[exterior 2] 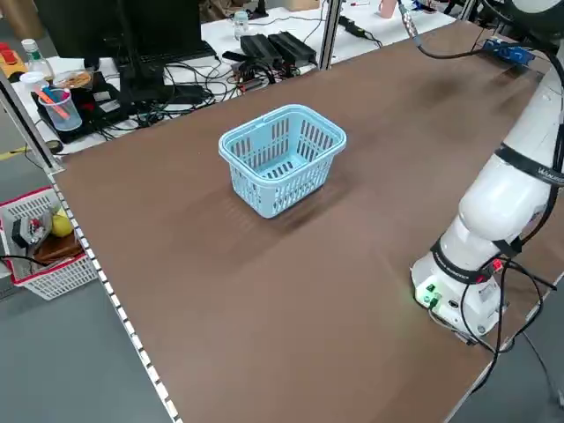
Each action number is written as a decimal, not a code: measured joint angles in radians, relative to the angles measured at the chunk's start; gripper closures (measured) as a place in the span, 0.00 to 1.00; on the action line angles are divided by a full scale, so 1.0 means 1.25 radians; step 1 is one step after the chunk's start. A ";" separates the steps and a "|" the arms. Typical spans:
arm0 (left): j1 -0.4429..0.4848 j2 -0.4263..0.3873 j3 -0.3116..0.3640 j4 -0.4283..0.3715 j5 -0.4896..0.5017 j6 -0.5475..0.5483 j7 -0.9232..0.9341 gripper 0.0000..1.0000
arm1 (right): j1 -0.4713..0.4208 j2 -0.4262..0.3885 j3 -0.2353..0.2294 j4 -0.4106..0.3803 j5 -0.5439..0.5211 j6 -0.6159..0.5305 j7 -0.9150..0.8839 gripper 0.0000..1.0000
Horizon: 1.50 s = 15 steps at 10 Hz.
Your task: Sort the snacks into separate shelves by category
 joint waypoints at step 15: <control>0.000 0.000 0.001 0.000 0.000 0.000 0.000 0.00 | -0.111 0.052 -0.003 0.000 -0.070 0.164 -0.139 0.74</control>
